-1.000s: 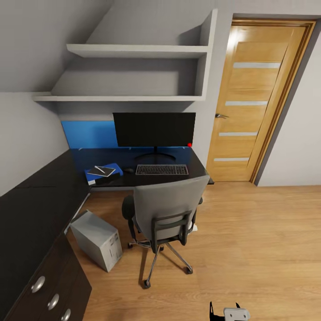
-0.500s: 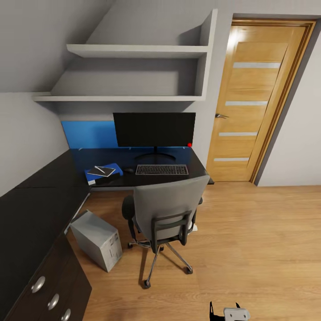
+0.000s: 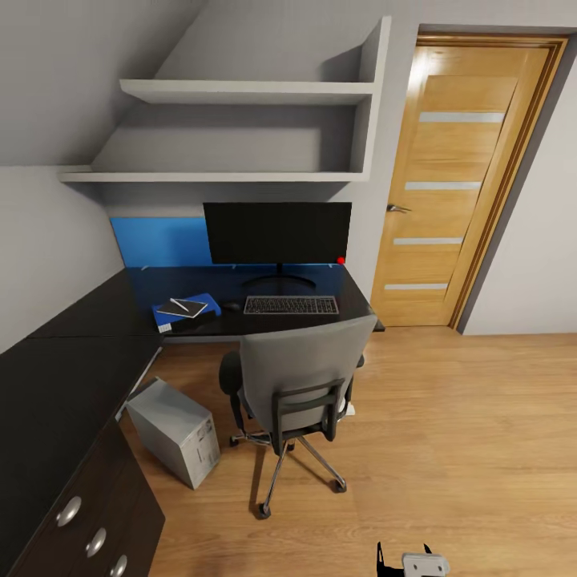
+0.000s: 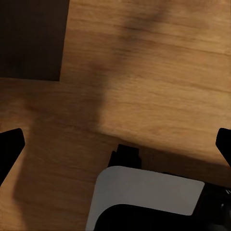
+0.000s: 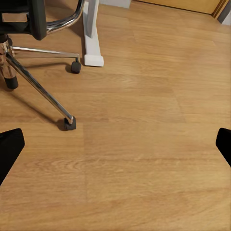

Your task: In the bedroom, organize the workspace by keeping the computer under the desk, ensuring the monitor is on the desk, placing the keyboard on the desk next to the monitor, placing the mouse on the desk next to the keyboard, moving the folder from the swivel chair onto the desk next to the mouse, stacking the notebook on top of the folder with the pen on top of the notebook, and positioning the swivel chair next to the desk.

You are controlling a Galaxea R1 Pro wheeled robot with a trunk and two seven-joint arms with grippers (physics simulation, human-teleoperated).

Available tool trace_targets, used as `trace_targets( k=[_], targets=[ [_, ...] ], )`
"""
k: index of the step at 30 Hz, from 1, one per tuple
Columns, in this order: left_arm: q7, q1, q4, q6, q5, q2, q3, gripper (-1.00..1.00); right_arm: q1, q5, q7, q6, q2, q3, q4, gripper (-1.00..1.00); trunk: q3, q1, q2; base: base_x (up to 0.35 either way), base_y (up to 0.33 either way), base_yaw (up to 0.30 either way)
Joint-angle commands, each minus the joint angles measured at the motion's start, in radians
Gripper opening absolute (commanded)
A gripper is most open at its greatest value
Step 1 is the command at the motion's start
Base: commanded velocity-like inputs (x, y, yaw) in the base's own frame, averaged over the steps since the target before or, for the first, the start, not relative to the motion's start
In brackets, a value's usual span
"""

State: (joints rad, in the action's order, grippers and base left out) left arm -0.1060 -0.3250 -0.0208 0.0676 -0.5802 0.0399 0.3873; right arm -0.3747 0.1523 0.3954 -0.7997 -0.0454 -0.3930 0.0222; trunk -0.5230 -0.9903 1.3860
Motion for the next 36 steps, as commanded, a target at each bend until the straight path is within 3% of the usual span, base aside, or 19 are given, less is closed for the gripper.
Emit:
trace_targets(
  k=[1, 36],
  targets=[
    [-0.004, 0.0, -0.001, 0.001, -0.008, 0.001, 0.009, 1.0, -0.001, 0.009, 0.002, -0.004, -0.001, -0.009, 0.002, 1.0, -0.001, 0.0, 0.001, 0.0, 0.0, 0.0],
    [-0.009, 0.0, -0.001, 0.001, -0.005, -0.008, 0.011, 1.0, -0.001, 0.009, 0.002, -0.004, -0.001, -0.009, 0.002, 1.0, -0.001, 0.0, 0.001, 0.0, 0.0, 0.0]
  ],
)
